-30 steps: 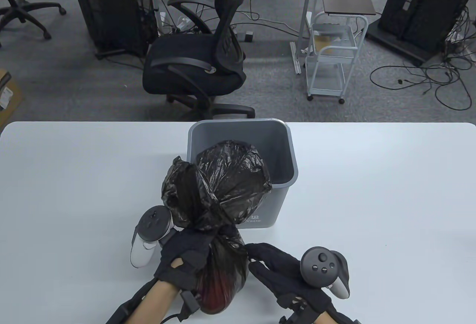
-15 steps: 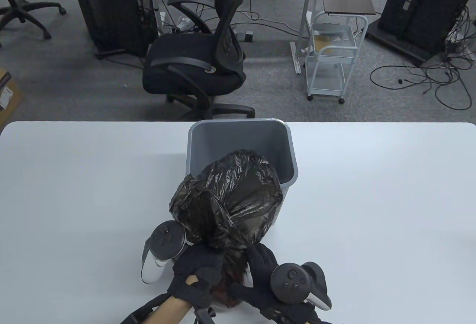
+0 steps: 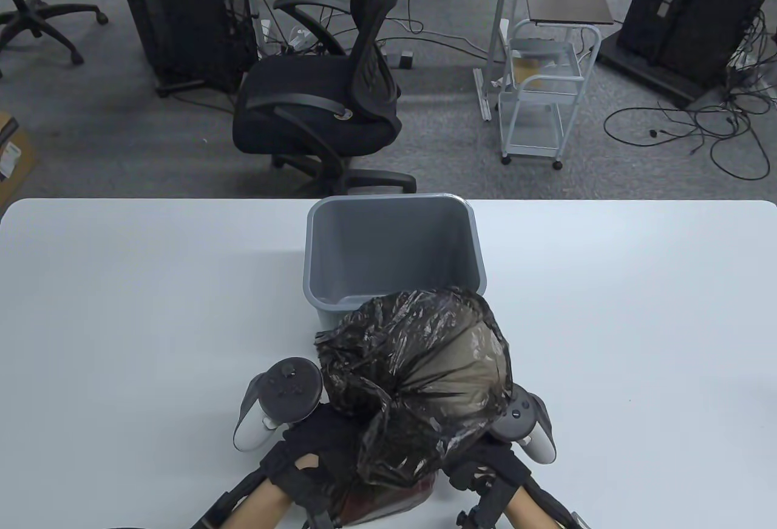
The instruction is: Twist garbage bag top to tighten it
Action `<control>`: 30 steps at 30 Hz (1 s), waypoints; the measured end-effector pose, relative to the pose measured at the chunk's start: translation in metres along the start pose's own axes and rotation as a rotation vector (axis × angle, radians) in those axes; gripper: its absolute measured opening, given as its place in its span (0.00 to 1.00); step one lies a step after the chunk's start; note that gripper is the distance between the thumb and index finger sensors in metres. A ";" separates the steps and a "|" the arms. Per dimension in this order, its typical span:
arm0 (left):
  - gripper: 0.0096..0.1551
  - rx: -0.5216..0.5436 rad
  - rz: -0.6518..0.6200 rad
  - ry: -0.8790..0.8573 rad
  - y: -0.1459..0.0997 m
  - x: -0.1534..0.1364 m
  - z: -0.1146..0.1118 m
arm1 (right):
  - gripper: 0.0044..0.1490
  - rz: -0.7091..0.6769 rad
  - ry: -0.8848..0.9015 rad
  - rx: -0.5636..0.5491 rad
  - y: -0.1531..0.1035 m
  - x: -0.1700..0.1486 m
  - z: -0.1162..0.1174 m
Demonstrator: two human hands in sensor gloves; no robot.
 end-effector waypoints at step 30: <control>0.29 0.421 0.242 0.304 -0.020 -0.011 0.041 | 0.73 0.025 -0.691 -0.239 -0.022 0.063 0.039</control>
Point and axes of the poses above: the tracker on the back of each hand, its own x axis roughly to the thumb side, its own y axis roughly from the wrist to the fingertips, z = x × y, the point moved 4 cm from there along y, roughly from the wrist to the fingertips, and after that the axes turned 4 degrees about x, right-handed, at the moved point
